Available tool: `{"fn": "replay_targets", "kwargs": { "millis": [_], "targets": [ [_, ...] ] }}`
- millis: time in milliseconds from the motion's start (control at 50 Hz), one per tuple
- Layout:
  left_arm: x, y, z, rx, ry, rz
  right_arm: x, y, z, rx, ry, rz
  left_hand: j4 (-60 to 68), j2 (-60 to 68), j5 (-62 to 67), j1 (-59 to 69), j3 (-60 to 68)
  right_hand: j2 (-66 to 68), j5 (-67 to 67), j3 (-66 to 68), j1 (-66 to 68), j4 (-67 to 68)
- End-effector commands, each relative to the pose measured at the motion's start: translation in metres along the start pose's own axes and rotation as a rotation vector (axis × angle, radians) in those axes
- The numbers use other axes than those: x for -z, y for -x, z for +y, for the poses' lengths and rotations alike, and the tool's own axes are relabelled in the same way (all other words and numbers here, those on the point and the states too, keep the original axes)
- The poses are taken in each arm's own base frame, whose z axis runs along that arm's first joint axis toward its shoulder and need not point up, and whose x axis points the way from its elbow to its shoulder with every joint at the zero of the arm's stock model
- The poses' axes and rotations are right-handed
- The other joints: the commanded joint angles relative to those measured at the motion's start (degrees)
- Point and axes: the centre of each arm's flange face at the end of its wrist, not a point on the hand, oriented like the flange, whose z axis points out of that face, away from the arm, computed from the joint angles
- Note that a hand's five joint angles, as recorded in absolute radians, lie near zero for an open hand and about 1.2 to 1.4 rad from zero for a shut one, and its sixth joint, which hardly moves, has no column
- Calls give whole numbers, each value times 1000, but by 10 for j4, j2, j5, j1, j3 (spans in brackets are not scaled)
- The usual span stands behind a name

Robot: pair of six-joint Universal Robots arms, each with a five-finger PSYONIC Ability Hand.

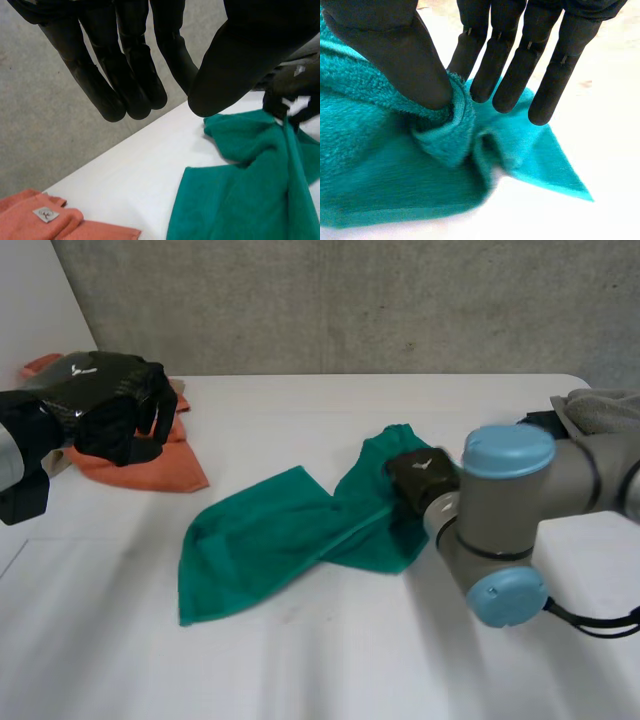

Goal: Fold the laundry.

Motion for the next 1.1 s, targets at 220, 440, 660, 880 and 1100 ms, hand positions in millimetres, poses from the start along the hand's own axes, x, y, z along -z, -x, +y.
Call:
{"fn": "replay_targets", "kwargs": {
  "millis": [220, 440, 660, 880, 1100],
  "targets": [
    [-42, -40, 118, 21, 343, 169, 45, 15, -26, 46, 43, -138, -485, -486, -474, -464, -481, 125, 139, 120, 150, 116],
    [-57, -61, 147, -90, 384, 75, 83, 33, -72, 25, -13, -162, -483, -484, -473, -462, -479, 125, 139, 120, 150, 116],
    [-69, -82, 147, -122, 320, -24, 135, 51, -110, -88, -59, -225, -480, -481, -469, -459, -476, 125, 139, 120, 150, 116],
    [-75, -106, 130, -34, 277, -76, 175, 72, -134, -142, -139, -288, -485, -486, -474, -464, -481, 125, 139, 120, 150, 116],
    [-84, -119, 129, 128, 259, -24, 166, 67, -124, -142, -105, -233, 27, 26, 37, 48, 31, 125, 139, 120, 150, 116]
  ]
}}
